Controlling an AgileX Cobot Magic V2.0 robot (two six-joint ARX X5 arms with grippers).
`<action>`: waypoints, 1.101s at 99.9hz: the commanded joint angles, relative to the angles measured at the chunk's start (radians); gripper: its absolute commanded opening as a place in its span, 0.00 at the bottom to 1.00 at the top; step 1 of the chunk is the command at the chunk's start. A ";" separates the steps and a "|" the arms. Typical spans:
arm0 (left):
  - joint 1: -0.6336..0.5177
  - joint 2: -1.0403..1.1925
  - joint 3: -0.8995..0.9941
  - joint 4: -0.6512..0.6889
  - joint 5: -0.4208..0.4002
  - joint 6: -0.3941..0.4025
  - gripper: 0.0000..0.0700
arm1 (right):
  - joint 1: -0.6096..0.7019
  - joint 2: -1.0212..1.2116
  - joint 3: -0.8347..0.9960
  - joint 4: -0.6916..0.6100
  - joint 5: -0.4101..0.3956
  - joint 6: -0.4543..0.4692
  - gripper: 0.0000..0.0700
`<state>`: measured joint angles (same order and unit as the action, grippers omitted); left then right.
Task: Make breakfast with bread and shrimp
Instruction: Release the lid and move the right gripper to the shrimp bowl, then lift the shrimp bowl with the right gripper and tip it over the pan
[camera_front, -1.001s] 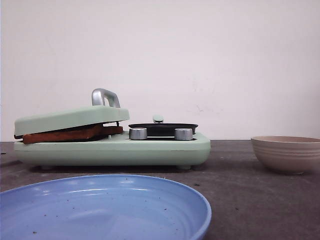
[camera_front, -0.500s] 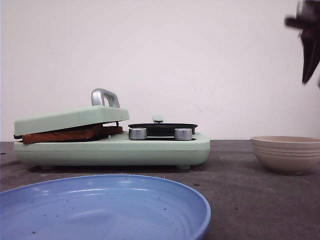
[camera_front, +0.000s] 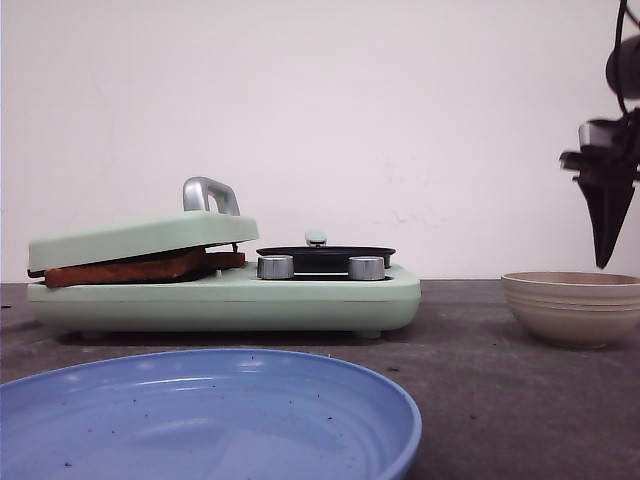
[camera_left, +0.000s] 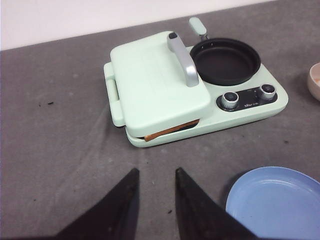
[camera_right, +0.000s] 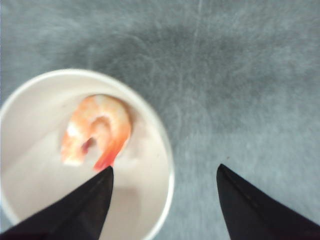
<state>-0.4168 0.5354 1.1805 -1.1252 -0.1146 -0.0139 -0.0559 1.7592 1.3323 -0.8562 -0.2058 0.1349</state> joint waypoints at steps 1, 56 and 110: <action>-0.004 -0.001 0.017 0.025 -0.003 -0.002 0.07 | -0.001 0.035 0.015 0.017 0.003 0.005 0.58; -0.005 -0.001 0.017 0.048 0.010 -0.016 0.08 | -0.012 0.179 0.015 0.072 -0.118 0.100 0.00; -0.004 -0.001 0.017 0.089 0.010 -0.016 0.07 | 0.119 -0.047 0.080 0.537 -0.228 0.232 0.00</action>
<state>-0.4168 0.5301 1.1805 -1.0546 -0.1059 -0.0216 0.0334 1.6997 1.3663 -0.3508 -0.4316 0.3328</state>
